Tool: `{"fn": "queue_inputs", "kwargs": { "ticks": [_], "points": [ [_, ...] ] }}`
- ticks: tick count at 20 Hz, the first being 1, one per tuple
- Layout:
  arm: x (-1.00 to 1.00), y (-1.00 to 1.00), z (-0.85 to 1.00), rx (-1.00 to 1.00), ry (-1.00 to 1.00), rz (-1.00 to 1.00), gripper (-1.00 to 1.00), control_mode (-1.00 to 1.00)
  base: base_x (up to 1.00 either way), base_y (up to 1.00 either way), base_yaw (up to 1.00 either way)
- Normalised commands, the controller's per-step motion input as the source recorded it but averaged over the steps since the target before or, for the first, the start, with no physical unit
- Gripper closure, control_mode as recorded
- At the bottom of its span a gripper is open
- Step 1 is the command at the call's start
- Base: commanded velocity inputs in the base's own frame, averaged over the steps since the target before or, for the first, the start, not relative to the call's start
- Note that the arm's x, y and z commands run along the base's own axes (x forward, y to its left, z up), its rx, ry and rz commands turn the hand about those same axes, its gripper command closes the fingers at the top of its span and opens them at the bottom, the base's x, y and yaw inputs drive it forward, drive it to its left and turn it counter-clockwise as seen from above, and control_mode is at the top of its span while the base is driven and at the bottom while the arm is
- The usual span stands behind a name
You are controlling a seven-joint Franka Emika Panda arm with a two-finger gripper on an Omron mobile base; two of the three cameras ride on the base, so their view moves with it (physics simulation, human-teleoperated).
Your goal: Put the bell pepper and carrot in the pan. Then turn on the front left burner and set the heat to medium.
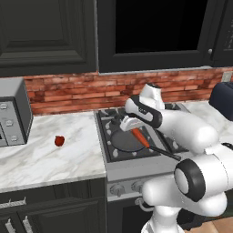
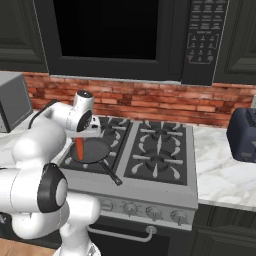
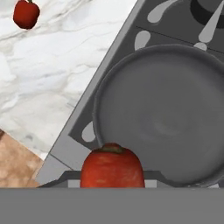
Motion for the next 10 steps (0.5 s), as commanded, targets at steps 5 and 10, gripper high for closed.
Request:
{"fn": "queue_inputs", "kwargs": {
  "ticks": [5,10],
  "points": [
    [0.2,0.0,-0.24,-0.07,0.0,0.0,1.0,-1.0,0.0,0.0,0.0],
    [0.25,0.0,-0.13,-0.09,0.0,0.0,1.0,-1.0,0.0,0.0,0.0]
  ]
}}
